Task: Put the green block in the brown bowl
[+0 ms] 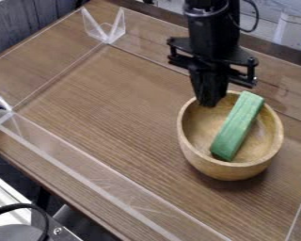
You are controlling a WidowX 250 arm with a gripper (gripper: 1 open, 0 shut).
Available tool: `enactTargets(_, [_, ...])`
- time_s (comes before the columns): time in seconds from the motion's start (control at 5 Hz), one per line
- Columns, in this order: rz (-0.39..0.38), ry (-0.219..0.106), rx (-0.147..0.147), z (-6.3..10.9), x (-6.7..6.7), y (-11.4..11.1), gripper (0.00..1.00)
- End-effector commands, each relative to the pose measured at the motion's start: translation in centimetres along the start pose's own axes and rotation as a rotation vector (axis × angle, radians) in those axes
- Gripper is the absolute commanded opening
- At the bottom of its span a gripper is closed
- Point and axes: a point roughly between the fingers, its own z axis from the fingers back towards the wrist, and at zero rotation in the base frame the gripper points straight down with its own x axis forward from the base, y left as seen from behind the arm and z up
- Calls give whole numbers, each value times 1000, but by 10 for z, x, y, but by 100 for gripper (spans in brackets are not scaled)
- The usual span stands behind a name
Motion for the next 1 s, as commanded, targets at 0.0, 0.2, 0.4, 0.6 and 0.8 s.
enactTargets(0.0, [-14,-31,1,5,5,-2,0])
enactTargets(0.2, [-15,-28,-1,3,6,-2,0])
enactTargets(0.4, [-15,-25,-3,0,7,-2,0])
enactTargets(0.6, [-16,-22,-5,-2,8,-2,0])
enactTargets(0.8, [-16,-18,-6,-4,8,-2,0])
